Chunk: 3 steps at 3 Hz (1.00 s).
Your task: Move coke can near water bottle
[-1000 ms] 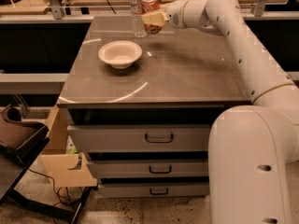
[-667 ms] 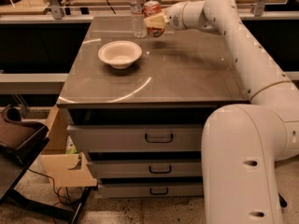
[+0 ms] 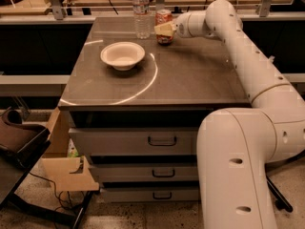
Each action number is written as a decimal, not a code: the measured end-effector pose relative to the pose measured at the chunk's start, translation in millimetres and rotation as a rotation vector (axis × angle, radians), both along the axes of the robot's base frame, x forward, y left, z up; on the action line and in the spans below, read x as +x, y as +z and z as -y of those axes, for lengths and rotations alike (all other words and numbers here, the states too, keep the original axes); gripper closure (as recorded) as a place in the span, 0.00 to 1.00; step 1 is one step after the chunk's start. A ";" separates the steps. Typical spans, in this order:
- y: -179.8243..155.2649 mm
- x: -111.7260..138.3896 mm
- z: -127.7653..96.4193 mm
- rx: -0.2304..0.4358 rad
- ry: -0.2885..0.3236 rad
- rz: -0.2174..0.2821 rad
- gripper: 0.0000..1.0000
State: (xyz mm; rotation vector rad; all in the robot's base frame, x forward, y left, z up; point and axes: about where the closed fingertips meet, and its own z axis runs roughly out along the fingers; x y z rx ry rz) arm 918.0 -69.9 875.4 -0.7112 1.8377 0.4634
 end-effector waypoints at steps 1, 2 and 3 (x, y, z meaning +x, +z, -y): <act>1.1 0.0 -0.1 0.000 0.000 0.000 0.82; -0.3 0.3 -2.2 0.000 0.003 -0.002 0.59; 0.3 0.3 -2.3 0.000 0.003 -0.002 0.36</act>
Offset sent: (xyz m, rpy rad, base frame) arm 0.0000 0.0001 0.0011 0.0000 0.0001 0.0002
